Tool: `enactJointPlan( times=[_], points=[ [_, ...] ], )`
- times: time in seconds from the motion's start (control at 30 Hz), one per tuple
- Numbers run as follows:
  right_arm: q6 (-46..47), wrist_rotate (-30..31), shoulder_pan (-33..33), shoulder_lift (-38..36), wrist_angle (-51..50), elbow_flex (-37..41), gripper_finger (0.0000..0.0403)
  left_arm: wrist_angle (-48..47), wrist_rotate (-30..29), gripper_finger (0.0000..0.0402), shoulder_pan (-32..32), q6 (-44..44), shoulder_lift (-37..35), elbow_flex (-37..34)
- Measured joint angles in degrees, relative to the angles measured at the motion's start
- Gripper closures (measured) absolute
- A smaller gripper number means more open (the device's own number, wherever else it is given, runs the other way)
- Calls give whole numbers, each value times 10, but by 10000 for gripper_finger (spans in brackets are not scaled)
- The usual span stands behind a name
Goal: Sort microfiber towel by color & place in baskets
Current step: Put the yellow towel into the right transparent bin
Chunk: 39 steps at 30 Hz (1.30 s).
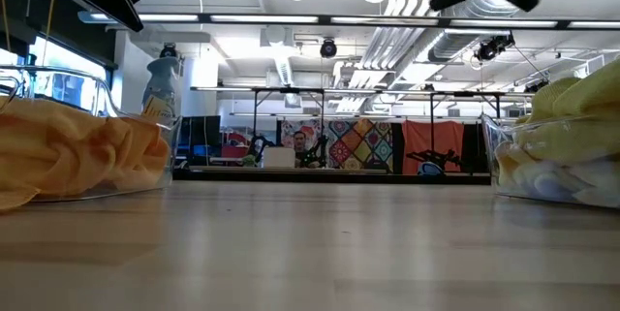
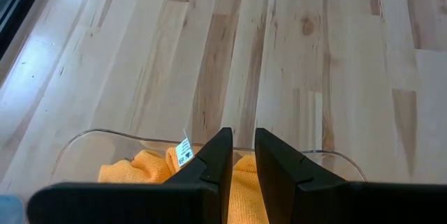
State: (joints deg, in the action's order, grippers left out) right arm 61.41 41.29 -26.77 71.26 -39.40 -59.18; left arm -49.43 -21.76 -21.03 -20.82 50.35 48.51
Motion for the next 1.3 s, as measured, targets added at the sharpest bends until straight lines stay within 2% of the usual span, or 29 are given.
enactJointPlan(
  times=[0.13, 0.27, 0.43, 0.63, 0.8, 0.97, 1.17, 1.3],
  points=[
    [-60, -43, 16, 52, 82, 0, 402, 0, 0, 353, 0, 0, 0, 0],
    [-34, -70, 27, 101, 127, 0, 402, 0, -1, 353, 0, -10, 0, 0],
    [43, -98, 37, 137, 111, 0, 402, 0, -1, 353, 0, -72, 4, 0],
    [38, -152, 68, 136, 48, 0, 403, -3, 21, 353, 0, -150, 59, 5],
    [-21, -159, 100, 121, 13, 0, 403, -13, 35, 356, 0, -199, 137, 41],
    [-113, -170, 119, 97, 7, 0, 403, -59, 32, 371, 0, -300, 203, 101],
    [-218, -179, 122, 61, -24, 0, 403, -90, 36, 395, -7, -460, 233, 147],
    [-276, -179, 122, 38, -52, 0, 403, -100, 36, 401, -43, -584, 236, 149]
  ],
)
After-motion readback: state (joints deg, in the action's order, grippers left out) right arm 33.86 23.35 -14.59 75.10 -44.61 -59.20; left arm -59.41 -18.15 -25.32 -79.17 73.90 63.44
